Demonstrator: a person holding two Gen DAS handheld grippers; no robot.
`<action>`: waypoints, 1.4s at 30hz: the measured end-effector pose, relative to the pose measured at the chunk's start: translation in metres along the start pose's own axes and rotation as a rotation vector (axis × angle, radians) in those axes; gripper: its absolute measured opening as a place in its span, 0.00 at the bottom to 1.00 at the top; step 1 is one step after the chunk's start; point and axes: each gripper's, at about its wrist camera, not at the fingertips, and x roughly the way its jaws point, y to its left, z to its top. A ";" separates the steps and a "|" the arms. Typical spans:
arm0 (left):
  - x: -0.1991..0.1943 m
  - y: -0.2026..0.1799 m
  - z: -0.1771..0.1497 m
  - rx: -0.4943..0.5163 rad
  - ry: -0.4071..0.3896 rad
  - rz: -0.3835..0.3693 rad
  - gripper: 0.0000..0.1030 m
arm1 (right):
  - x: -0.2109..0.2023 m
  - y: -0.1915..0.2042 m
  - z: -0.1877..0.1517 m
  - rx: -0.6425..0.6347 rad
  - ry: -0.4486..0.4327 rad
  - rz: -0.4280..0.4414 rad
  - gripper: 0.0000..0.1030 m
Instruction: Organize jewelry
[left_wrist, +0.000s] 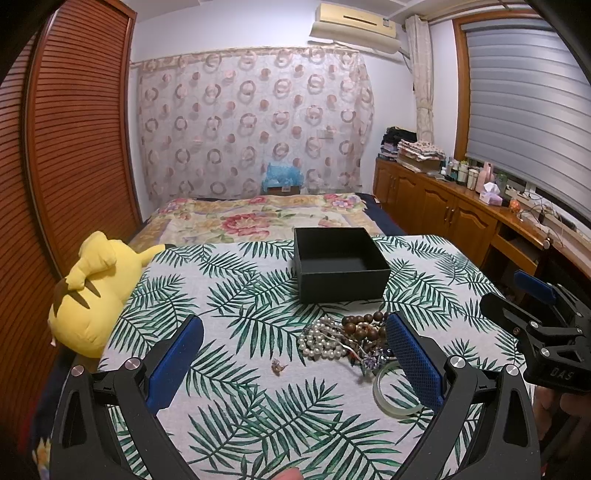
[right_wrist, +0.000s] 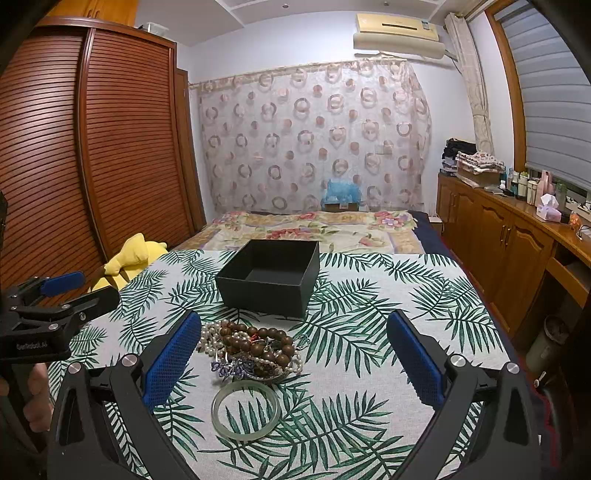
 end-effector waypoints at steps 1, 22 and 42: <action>0.000 0.000 0.000 0.000 0.000 0.000 0.93 | 0.000 0.000 0.000 0.000 0.000 0.000 0.98; 0.000 0.003 0.001 -0.001 -0.003 -0.002 0.93 | -0.002 0.000 0.001 -0.001 -0.001 -0.001 0.98; 0.022 0.010 -0.012 -0.003 0.077 -0.022 0.93 | 0.009 0.006 -0.003 -0.039 0.042 0.045 0.98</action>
